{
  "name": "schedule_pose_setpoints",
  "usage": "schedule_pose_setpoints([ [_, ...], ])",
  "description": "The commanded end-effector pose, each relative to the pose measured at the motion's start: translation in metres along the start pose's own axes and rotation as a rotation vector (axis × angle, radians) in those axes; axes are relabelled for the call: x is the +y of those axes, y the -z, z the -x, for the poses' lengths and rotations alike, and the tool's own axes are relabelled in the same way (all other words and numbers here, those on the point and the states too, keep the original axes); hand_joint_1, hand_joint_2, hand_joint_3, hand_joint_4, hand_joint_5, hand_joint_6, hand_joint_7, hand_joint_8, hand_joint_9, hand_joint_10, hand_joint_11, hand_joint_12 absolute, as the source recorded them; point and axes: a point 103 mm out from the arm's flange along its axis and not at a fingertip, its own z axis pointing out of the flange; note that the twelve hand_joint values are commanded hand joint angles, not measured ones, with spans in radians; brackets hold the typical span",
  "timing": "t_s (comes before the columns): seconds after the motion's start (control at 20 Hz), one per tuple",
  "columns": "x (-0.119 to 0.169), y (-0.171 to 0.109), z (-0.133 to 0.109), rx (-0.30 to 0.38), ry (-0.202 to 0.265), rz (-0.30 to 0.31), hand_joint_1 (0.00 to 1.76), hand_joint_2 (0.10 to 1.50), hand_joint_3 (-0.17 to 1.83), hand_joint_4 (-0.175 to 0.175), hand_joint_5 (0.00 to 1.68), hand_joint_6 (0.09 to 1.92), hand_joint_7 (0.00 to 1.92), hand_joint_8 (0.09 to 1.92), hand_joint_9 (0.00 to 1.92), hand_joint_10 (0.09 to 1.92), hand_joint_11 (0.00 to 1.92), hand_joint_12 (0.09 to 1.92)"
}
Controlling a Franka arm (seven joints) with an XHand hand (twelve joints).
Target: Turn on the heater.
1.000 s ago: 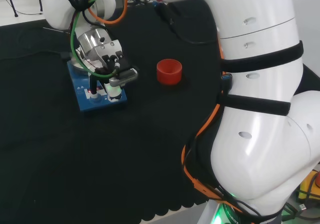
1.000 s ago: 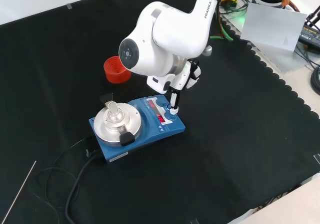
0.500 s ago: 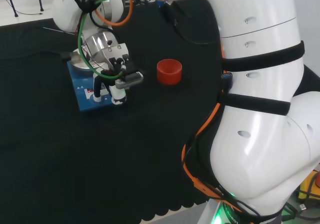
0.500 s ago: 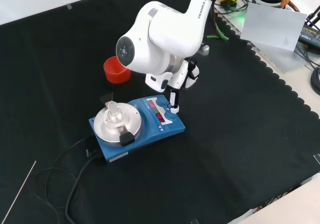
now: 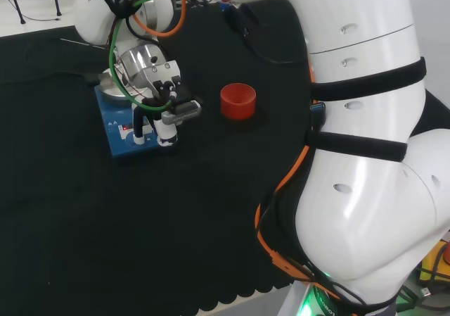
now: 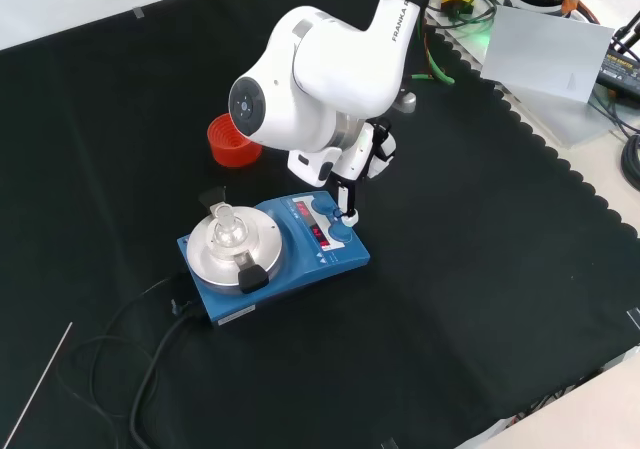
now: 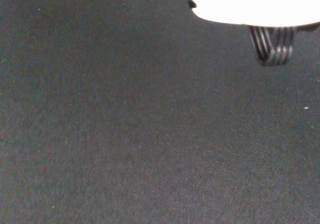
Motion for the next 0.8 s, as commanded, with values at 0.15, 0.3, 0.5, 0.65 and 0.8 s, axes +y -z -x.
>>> schedule_pose_setpoints([
  [0.15, -0.011, 0.010, 0.002, 0.037, 0.021, 0.051, 1.64, 0.44, 1.46, -0.051, 0.49, 0.10, 1.86, 1.81, 1.92, 1.74, 1.87, 1.58],
  [0.3, -0.021, 0.020, 0.002, 0.046, 0.023, 0.054, 1.64, 0.44, 1.46, -0.051, 0.49, 0.10, 1.87, 1.81, 1.92, 1.74, 1.87, 1.58],
  [0.5, -0.033, 0.029, 0.010, 0.054, 0.020, 0.072, 1.64, 0.44, 1.46, -0.051, 0.50, 0.10, 1.87, 1.81, 1.92, 1.74, 1.87, 1.58],
  [0.65, -0.037, 0.032, 0.012, 0.061, 0.018, 0.078, 1.64, 0.44, 1.46, -0.051, 0.50, 0.10, 1.87, 1.81, 1.92, 1.74, 1.87, 1.58],
  [0.8, -0.035, 0.034, -0.001, 0.050, 0.008, 0.077, 1.64, 0.44, 1.46, -0.051, 0.50, 0.10, 1.87, 1.81, 1.92, 1.74, 1.87, 1.58],
])
